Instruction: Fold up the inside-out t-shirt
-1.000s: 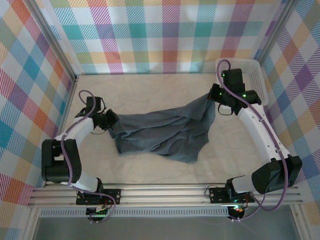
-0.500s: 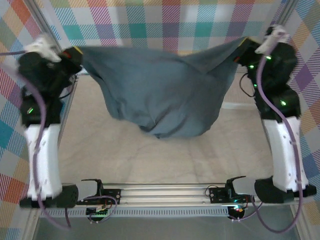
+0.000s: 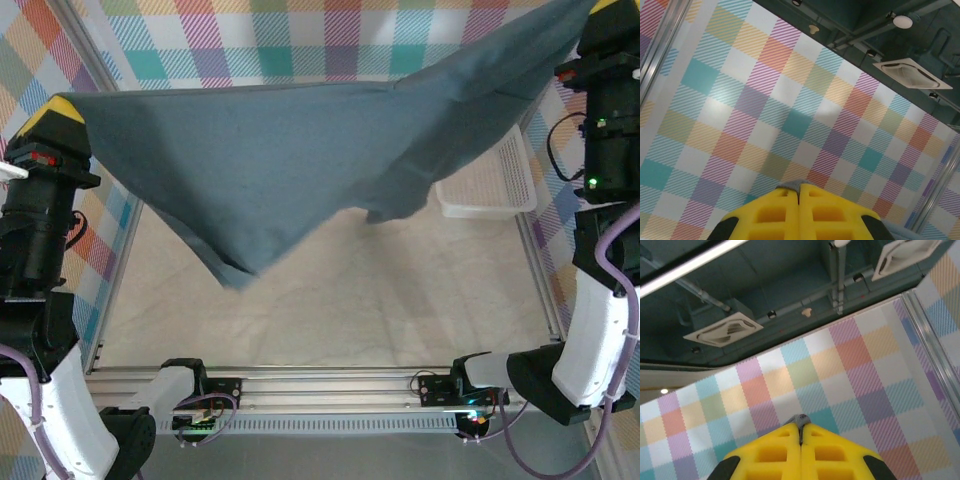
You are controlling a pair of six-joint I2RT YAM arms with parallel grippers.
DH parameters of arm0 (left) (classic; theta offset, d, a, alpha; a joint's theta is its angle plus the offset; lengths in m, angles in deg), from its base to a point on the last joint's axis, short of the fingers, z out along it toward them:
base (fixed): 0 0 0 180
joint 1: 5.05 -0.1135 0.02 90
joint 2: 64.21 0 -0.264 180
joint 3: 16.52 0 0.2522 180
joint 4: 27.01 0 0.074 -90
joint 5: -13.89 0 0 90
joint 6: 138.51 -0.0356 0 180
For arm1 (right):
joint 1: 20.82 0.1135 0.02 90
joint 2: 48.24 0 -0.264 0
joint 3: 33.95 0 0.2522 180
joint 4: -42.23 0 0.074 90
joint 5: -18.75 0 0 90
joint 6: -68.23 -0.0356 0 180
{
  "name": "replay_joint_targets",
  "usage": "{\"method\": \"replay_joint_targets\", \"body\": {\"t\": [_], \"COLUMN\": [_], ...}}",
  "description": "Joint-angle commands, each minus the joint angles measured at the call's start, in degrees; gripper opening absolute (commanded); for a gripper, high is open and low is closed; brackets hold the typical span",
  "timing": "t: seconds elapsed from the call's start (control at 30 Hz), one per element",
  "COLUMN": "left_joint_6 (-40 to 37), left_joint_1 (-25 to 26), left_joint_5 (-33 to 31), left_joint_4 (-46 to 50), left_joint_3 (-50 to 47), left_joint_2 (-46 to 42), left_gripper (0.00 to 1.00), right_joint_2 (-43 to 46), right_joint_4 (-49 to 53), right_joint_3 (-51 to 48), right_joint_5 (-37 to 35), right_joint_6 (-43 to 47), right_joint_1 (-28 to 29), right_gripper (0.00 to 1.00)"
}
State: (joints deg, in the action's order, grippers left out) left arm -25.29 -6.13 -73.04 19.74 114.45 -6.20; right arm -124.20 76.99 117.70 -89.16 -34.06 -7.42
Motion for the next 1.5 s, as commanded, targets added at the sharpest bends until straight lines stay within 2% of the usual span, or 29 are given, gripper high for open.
{"method": "replay_joint_targets", "body": {"t": [0.0,0.13,0.23,0.43,0.6,0.67,0.7,0.73,0.77,0.8,0.83,0.93,1.0,1.07,1.1,1.17,1.2,1.27,1.3,1.37,1.47], "left_joint_6": [-1.1,-1.6,-2.3,-5.2,-7.4,-5.3,-4.0,-3.0,-2.6,-2.4,-2.4,1.0,5.7,7.3,7.7,8.9,9.9,12.1,13.5,15.3,13.7], "left_joint_1": [-0.9,-0.9,-0.8,-0.8,-1.9,-3.7,-4.8,-5.5,-6.1,-6.4,-6.6,-6.5,-5.6,-2.8,-1.1,3.1,5.0,8.0,8.7,8.6,7.4], "left_joint_5": [-2.7,-4.0,-4.4,-6.9,-7.1,-4.6,-3.2,-1.6,-0.4,0.4,0.9,3.5,6.3,8.8,8.4,7.0,6.3,4.5,4.4,3.0,-3.0], "left_joint_4": [-0.6,1.4,-0.2,-10.8,-18.8,-19.7,-19.8,-19.6,-18.5,-16.0,-14.0,-10.5,-5.9,-2.4,0.0,3.9,4.7,3.2,1.3,-0.5,1.6], "left_joint_3": [2.6,0.5,-5.0,-19.3,-21.0,-17.8,-15.5,-13.1,-10.2,-7.4,-5.5,-5.0,-7.5,-13.3,-16.9,-24.5,-29.5,-39.3,-44.1,-50.1,-50.7], "left_joint_2": [0.0,3.3,6.6,15.7,30.0,37.7,41.5,44.3,47.0,48.5,49.2,47.0,43.8,40.0,37.9,34.8,33.2,30.4,29.5,29.3,33.4], "left_gripper": [0.0,0.0,0.0,0.0,0.0,0.13,0.25,0.36,0.44,0.47,0.48,0.49,0.48,0.48,0.45,0.3,0.2,0.0,0.0,0.0,0.0], "right_joint_2": [0.5,-4.1,-8.8,-23.7,-40.1,-46.1,-48.2,-49.5,-50.3,-50.3,-50.1,-47.6,-45.5,-42.4,-39.9,-33.4,-29.7,-22.5,-20.0,-19.3,-24.5], "right_joint_4": [-4.3,-2.0,-1.8,-2.8,-3.9,-4.5,-5.0,-4.8,-3.8,-1.9,0.0,10.8,23.8,33.4,36.2,34.3,30.5,21.4,16.7,14.2,16.3], "right_joint_3": [2.8,5.0,3.8,3.2,8.7,10.6,10.3,10.4,10.2,9.8,9.9,10.5,11.7,8.6,3.0,-13.1,-23.6,-42.4,-50.5,-57.8,-58.6], "right_joint_5": [0.9,-0.3,-1.9,-4.2,-1.4,2.4,4.6,6.3,7.9,9.1,9.7,11.5,13.9,19.0,23.1,28.7,31.7,31.4,30.4,27.9,29.7], "right_joint_6": [3.1,6.2,9.3,16.3,15.1,14.2,14.1,14.1,14.0,14.0,14.0,10.3,6.7,2.6,0.9,-4.0,-5.9,-10.6,-13.1,-16.2,-17.0], "right_joint_1": [-0.5,-0.5,-0.5,-0.5,-0.5,-0.4,-0.5,-0.5,-0.5,-0.5,-0.5,-1.3,-1.3,-1.3,-1.2,-0.9,-0.8,-0.6,-0.6,-0.5,0.3], "right_gripper": [0.0,0.0,0.0,0.0,0.0,0.01,0.14,0.31,0.5,0.59,0.63,0.65,0.65,0.63,0.58,0.49,0.43,0.3,0.17,0.01,0.0]}}
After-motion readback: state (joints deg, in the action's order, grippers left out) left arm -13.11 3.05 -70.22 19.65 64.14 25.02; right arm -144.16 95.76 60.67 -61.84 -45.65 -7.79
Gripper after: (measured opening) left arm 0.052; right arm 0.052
